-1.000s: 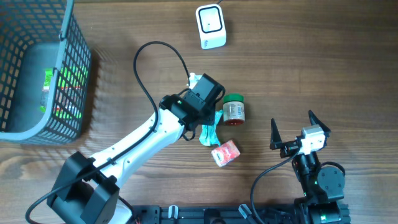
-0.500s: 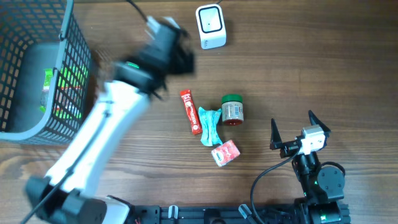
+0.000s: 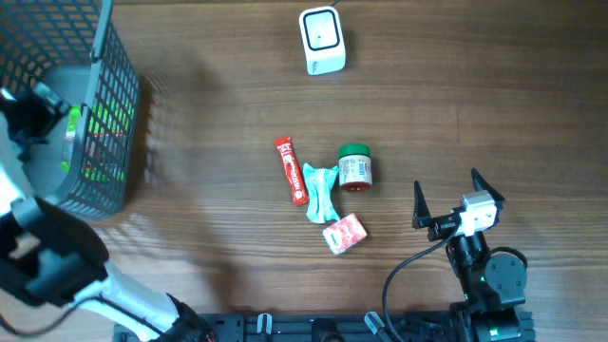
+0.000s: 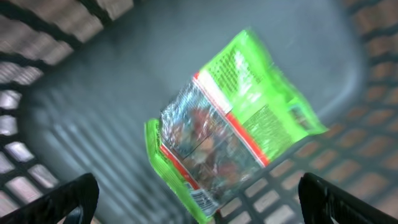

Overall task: Scan the item barcode
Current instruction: 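Grasp the green snack bag in the basket with the left gripper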

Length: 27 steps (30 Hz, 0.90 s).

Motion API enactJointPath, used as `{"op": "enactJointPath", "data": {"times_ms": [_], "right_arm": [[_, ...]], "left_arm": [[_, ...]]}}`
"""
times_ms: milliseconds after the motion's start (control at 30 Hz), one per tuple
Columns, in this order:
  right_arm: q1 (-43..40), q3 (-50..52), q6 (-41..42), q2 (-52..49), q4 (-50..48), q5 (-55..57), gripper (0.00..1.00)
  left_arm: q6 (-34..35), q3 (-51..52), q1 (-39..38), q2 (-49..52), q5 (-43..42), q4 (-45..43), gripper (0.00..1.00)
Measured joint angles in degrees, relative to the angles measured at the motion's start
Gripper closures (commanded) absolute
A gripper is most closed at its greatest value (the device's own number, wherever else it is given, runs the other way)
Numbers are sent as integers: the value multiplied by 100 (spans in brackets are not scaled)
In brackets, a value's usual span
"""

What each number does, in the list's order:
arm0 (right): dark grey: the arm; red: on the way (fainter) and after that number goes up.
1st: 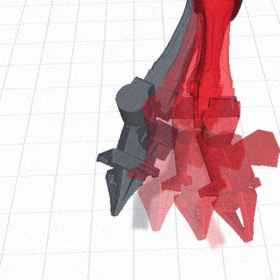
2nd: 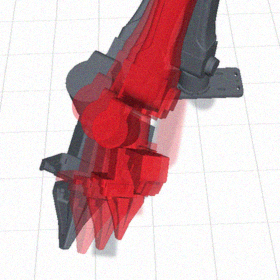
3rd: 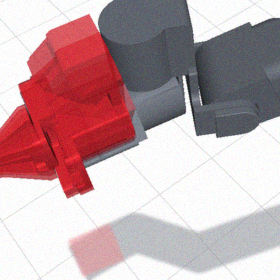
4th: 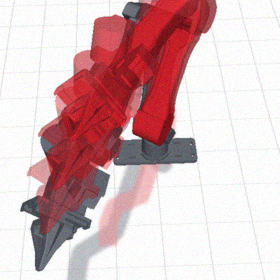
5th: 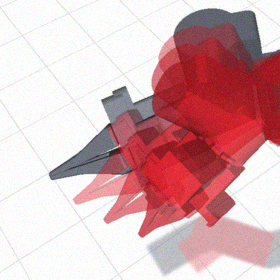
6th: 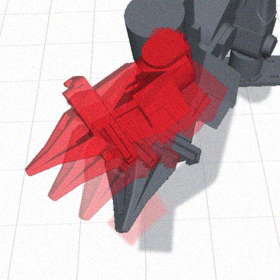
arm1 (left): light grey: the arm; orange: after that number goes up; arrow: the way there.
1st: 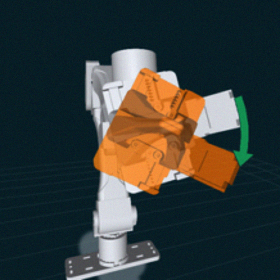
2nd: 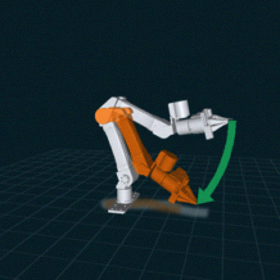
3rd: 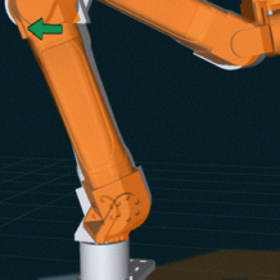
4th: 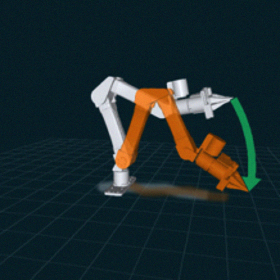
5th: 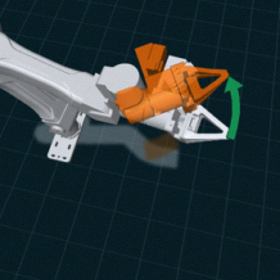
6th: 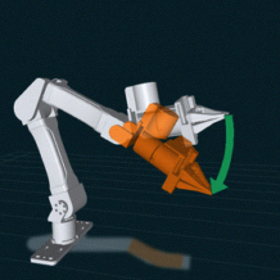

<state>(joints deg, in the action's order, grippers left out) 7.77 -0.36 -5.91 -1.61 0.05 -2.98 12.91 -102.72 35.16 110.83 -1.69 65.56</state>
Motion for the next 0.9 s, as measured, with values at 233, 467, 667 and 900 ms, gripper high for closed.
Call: {"op": "enactJointPath", "data": {"times_ms": [233,467,667,900], "right_arm": [[0,0,-2,0,0,0,0],[0,0,-2,0,0,0,1],[0,0,-2,0,2,0,0],[0,0,-2,0,0,0,0]], "left_arm": [[286,426,0,831,-125,-229,0],[409,1814,7,577,-271,-1794,96],[461,1464,46,275,-271,-1005,96],[1113,-138,-17,-3886,-227,-859,96]]}}
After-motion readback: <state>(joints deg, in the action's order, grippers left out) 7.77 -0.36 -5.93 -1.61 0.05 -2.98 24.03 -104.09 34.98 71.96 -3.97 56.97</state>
